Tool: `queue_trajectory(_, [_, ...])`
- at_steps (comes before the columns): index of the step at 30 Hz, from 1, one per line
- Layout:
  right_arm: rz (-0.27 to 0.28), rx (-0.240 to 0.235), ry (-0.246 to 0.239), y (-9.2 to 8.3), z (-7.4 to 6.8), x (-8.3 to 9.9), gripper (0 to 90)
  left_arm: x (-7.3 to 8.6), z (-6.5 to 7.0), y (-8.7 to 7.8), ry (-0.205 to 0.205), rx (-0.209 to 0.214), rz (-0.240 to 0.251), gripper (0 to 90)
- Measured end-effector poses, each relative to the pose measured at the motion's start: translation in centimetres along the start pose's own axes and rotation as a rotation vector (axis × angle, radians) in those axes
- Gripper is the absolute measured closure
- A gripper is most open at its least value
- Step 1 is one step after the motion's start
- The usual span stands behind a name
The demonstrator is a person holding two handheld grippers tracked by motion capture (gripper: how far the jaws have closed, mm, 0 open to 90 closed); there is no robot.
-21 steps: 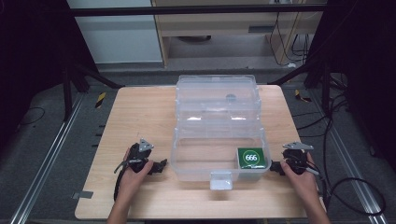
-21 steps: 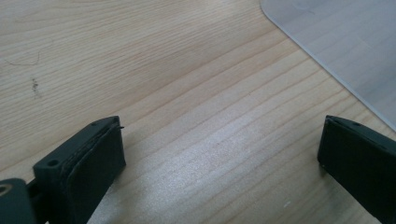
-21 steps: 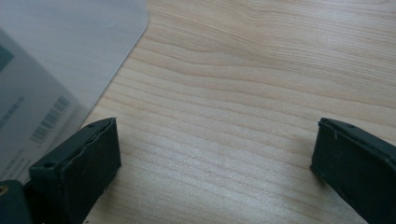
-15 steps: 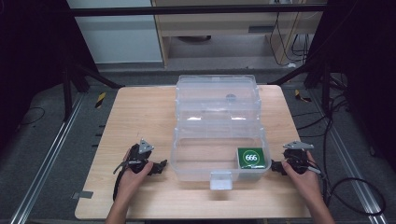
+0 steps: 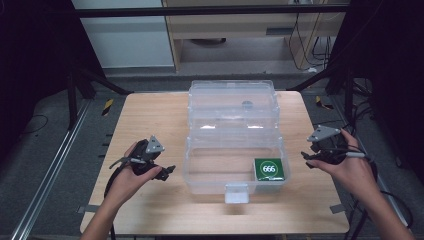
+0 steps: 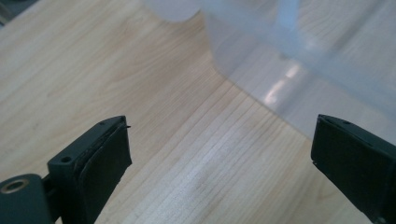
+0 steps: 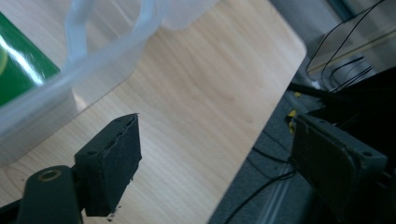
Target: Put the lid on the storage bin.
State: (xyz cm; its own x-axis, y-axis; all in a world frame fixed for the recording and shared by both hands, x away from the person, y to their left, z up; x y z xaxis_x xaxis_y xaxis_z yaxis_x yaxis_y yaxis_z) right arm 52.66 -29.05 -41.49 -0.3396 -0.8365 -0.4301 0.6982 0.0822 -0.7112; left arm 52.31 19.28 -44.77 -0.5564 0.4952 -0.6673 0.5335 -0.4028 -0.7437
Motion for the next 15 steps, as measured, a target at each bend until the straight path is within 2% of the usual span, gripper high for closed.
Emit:
queue_trajectory(1, [0.001,0.001,-0.033,-0.8,0.8,-1.0,19.5,-1.1,0.6,-1.0,0.023,0.011,0.010,3.8])
queue_trajectory(3, [0.002,-0.006,-0.050,-1.1,1.1,-1.6,21.4,-1.6,1.0,-1.4,0.033,0.018,0.006,3.6])
queue_trajectory(4, [0.011,-0.029,-0.051,-1.5,1.4,-2.3,22.4,-2.2,1.8,-1.9,0.054,0.024,0.003,3.3])
queue_trajectory(5, [0.032,-0.054,-0.057,-2.0,2.2,-3.6,25.9,-2.9,3.0,-2.5,0.096,0.043,-0.005,3.5])
queue_trajectory(6, [0.032,-0.054,-0.057,-2.0,2.2,-3.6,25.9,-2.9,3.0,-2.5,0.096,0.043,-0.005,3.8])
queue_trajectory(8, [0.029,-0.061,-0.096,-2.5,3.2,-5.5,33.1,-3.8,4.2,-3.2,0.126,0.054,0.006,4.1])
queue_trajectory(9, [0.033,-0.067,-0.119,-2.6,3.5,-6.3,36.4,-4.7,5.2,-3.8,0.147,0.071,0.011,4.3])
queue_trajectory(10, [0.033,-0.067,-0.119,-2.6,3.5,-6.3,36.4,-4.7,5.2,-3.8,0.147,0.071,0.011,4.8])
queue_trajectory(15, [0.057,-0.091,-0.220,-3.5,3.4,-9.5,46.3,-5.5,6.7,-4.3,0.181,0.110,0.000,8.8])
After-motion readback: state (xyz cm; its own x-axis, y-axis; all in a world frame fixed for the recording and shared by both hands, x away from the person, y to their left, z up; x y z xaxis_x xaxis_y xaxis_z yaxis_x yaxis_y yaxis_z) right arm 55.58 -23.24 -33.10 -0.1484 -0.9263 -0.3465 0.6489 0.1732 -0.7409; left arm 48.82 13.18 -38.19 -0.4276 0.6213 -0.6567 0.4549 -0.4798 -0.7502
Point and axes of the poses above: each handheld gripper's, and its own axes: y roughly forward along the jaws, x roughly out of its underside, z roughly to its right, the point moved 6 cm from there along y, roughly forward along the jaws, and after that the axes turned 12 degrees about -y, right-handed, at the moved point
